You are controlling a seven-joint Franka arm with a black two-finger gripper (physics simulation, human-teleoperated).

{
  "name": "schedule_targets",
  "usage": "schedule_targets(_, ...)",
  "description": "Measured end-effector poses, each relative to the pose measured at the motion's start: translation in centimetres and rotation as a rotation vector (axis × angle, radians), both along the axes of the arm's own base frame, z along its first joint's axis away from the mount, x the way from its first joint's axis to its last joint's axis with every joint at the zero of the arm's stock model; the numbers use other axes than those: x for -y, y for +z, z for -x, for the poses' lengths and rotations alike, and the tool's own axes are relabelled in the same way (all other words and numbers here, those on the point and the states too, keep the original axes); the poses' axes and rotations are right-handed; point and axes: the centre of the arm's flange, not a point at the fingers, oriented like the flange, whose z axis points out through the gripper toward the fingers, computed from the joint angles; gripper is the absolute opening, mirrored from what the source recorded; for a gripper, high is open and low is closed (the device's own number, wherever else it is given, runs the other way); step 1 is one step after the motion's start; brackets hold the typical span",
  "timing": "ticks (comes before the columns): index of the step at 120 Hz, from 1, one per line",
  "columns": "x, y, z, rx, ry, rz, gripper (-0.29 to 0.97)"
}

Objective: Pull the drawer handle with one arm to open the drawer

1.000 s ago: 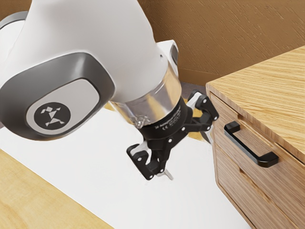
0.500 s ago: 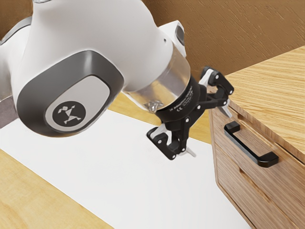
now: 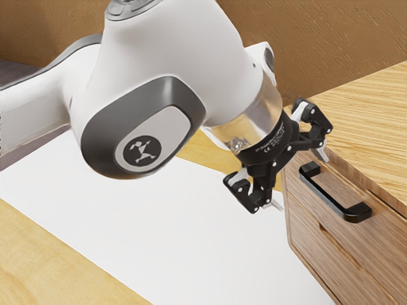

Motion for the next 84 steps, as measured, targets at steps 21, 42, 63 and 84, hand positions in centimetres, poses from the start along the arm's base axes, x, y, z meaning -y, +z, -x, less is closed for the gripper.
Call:
schedule_targets(21, 1.9, -0.5, 1.0, -0.006, -0.038, -0.007, 0.65)
schedule_targets(42, 0.8, -0.6, 0.4, -0.009, -0.016, -0.007, 0.65)
schedule_targets(63, 0.1, -1.4, -0.2, -0.025, -0.003, -0.013, 0.60)
schedule_targets(84, 0.1, -1.6, -0.1, -0.028, -0.003, -0.015, 0.51)
